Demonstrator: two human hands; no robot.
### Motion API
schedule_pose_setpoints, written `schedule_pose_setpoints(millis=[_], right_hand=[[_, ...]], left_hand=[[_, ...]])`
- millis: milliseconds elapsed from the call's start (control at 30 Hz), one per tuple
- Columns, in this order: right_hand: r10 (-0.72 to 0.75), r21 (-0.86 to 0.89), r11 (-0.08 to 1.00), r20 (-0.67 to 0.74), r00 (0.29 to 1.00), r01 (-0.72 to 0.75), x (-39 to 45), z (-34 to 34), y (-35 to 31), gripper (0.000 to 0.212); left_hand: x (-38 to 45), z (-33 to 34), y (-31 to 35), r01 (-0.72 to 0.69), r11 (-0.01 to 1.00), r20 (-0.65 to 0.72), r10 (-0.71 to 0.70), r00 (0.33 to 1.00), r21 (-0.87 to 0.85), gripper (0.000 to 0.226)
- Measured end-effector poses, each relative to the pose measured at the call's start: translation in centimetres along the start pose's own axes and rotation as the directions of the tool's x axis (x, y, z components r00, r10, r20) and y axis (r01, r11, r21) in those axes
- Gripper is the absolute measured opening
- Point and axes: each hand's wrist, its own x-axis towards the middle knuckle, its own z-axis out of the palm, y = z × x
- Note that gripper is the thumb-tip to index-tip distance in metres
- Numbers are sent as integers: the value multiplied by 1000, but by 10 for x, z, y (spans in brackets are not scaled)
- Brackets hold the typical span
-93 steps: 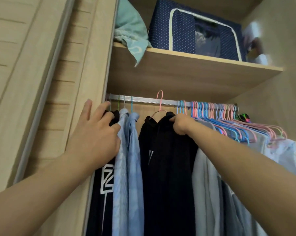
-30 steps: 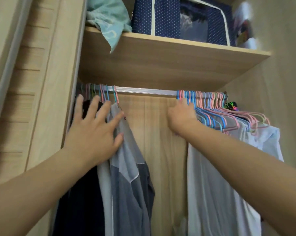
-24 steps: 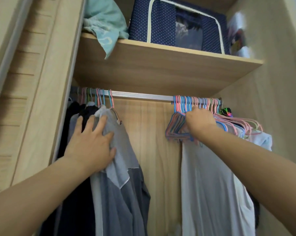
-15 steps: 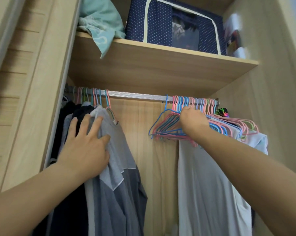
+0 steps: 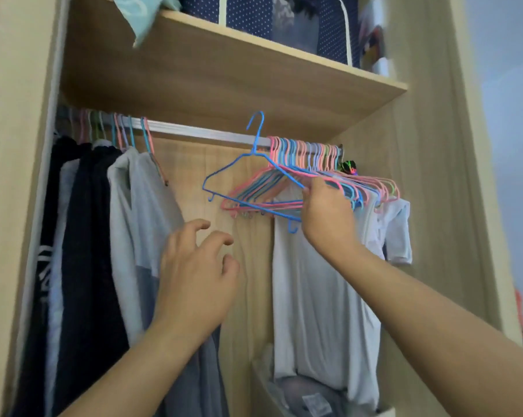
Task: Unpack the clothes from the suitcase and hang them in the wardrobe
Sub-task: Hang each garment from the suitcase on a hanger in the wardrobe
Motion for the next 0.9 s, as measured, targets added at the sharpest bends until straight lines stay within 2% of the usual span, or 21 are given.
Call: schedule_pose_setpoints(millis=[33,100,133,200,233,267,300,367,400,433,467,533,600,667,700,733,767,833,900], right_hand=[[29,59,998,-7,1000,-28,-26,-3,13,12],[140,176,974,14,990,-140,-92,-18,46,17],[212,241,945,52,976,-219,-130,-29,62,19],[355,367,838,195,914,-403,-216,-61,97,24],[424,409,761,275,863,-504,-261,-81,113,24],[489,413,686,347,800,-599,-307,-106,130,24],[554,378,627,399,731,-681,-352,-133,145,25],[679,271,525,439,589,-807,-442,-194,173,24],[739,228,464,433,516,-856,-484,-225,185,22],[796,189,391,422,434,-901,-526,-257,196,21],[844,149,312,409,346,-938,-564,-290,205,19],[926,66,157,337,171,-985,-635,-358,224,19],[969,-7,7,249,6,-1000,-694,-425,240,21],[975,-64,-90,198,-101,-994,-743,-486,256,24],[973,-65,-134,179,-144,-989,-763,-515,266,28],[970,-55,-167,169,-174,-984,-779,-543,278,35],[965,-80,-178,180,-190,-981,-790,-569,291,40],[954,-157,-220,169,-246,-963,-803,-618,308,37],[928,-107,-325,157,-338,-940,-809,-660,321,29]], left_hand=[[-16,10,7,94,982,-22,-99,995,-166,35],[-57,33,21,298,833,14,-329,944,-466,35],[-80,45,29,401,704,78,-444,893,-586,34],[-135,64,55,582,327,321,-590,741,-744,31],[-165,70,71,647,120,471,-589,657,-753,31],[-197,74,89,692,-44,594,-555,583,-720,31],[-230,77,107,727,-145,679,-513,524,-671,33],[-299,78,145,795,-231,778,-475,411,-561,35],[-333,81,162,837,-239,815,-464,347,-493,36],[-365,82,182,890,-220,858,-431,279,-400,37],[-398,85,201,947,-151,899,-387,206,-282,37],[-467,90,243,996,73,973,-219,71,-56,32],[-537,92,280,942,317,994,-56,-96,109,30],[-607,92,309,789,592,978,5,-207,163,45],[-644,93,321,672,730,974,44,-223,121,67],[-676,93,339,539,841,980,71,-188,42,97],[-707,91,357,435,900,981,91,-172,-8,121],[-738,79,401,217,969,959,170,-227,-120,143],[-734,71,449,112,967,917,253,-308,-229,155]])
